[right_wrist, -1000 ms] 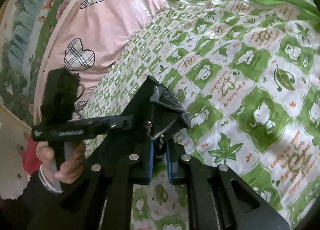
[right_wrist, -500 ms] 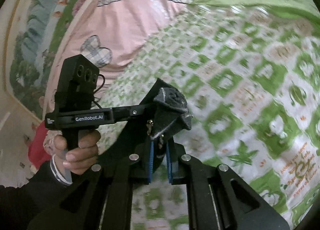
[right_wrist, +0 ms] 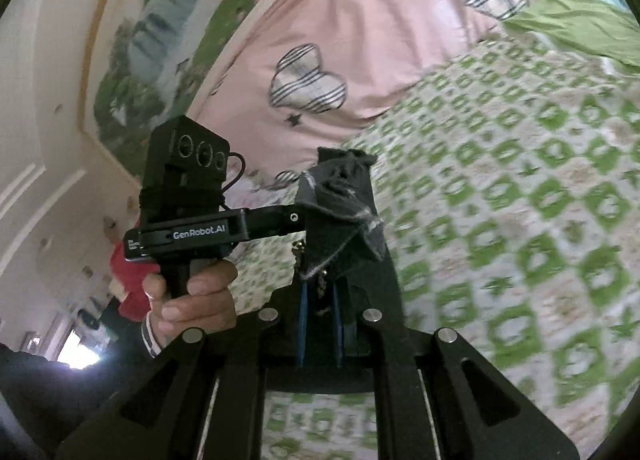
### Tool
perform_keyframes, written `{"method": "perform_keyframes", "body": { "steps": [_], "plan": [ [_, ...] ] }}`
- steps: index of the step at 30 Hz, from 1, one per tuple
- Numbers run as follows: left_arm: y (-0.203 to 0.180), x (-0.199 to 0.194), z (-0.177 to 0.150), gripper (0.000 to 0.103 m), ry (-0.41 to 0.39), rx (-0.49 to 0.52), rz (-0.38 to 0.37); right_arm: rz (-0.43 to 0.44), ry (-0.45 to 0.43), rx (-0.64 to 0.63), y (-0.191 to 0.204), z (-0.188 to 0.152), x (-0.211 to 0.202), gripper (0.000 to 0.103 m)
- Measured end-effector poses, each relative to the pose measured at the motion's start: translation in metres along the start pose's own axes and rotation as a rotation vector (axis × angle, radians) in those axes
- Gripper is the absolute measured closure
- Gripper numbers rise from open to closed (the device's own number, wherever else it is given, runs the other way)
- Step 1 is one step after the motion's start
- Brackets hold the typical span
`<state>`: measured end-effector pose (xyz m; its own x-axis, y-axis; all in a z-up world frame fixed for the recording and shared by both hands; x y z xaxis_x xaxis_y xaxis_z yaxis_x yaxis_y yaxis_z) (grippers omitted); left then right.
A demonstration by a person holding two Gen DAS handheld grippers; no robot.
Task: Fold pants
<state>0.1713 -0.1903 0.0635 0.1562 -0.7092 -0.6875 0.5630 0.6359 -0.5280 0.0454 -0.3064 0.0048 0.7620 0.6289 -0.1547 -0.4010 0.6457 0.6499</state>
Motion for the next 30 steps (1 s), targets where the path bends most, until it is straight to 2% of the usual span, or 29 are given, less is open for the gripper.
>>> {"method": "perform_keyframes", "body": {
  "steps": [5,15,24,30],
  "plan": [
    [0.022,-0.023,-0.019,0.093,-0.033,-0.050,0.021,0.038,0.052,-0.023,0.021,-0.011,0.025,0.091],
    [0.067,-0.040,-0.061,0.093,-0.063,-0.163,0.051,0.072,0.168,-0.038,0.042,-0.040,0.065,0.091],
    [0.118,-0.035,-0.100,0.093,-0.042,-0.284,0.112,0.053,0.289,-0.039,0.042,-0.078,0.109,0.088],
    [0.143,-0.034,-0.118,0.094,-0.045,-0.357,0.125,0.019,0.336,-0.058,0.043,-0.093,0.123,0.087]
  ]
}}
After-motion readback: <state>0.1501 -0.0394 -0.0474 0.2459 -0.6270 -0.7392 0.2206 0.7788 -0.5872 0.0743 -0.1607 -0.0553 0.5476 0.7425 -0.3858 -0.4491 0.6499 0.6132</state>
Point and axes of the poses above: each gripper's, at about its wrist camera, not at the fingertips, and x roughly the way its jaws point, y to its left, z to its top, the point moved 4 cm from there along x, roughly the way its jaws point, and after that the axes turned 8 degrees about -x, right-handed, at the moved point
